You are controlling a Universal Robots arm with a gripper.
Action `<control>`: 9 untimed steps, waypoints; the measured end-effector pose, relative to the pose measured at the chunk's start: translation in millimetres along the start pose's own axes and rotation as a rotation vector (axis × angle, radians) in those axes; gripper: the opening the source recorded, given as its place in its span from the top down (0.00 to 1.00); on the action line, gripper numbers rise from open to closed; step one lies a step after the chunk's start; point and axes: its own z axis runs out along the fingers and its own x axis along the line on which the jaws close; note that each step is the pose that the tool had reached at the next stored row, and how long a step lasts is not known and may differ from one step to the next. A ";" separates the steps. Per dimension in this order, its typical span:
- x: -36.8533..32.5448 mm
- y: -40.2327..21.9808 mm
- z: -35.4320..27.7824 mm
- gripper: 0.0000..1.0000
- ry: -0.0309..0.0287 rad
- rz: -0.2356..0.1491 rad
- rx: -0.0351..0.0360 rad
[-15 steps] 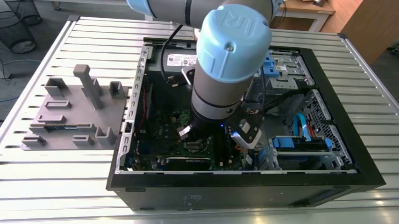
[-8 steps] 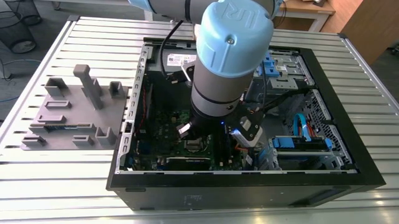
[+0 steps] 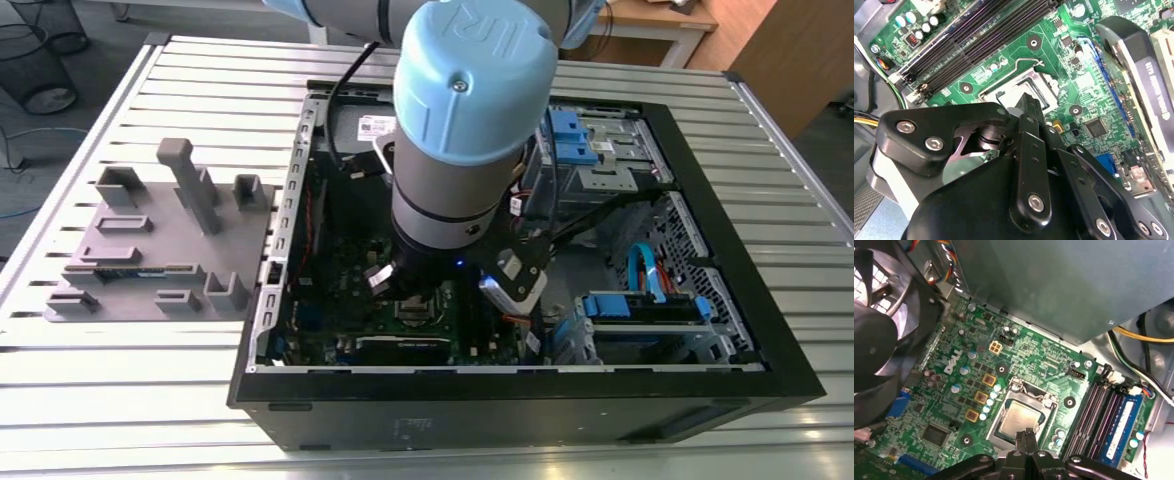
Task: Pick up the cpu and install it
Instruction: 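Install the first cpu locking lever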
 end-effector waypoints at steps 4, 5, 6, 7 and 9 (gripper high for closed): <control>-0.3 0.8 -6.1 0.89 -0.0001 0.002 0.0002; -0.4 1.0 -7.4 0.89 -0.0002 0.002 0.0002; -0.5 1.2 -8.7 0.89 -0.0002 0.002 0.0002; -0.6 1.4 -9.9 0.89 -0.0003 0.002 0.0002; -0.7 1.6 -11.3 0.89 -0.0003 0.003 0.0003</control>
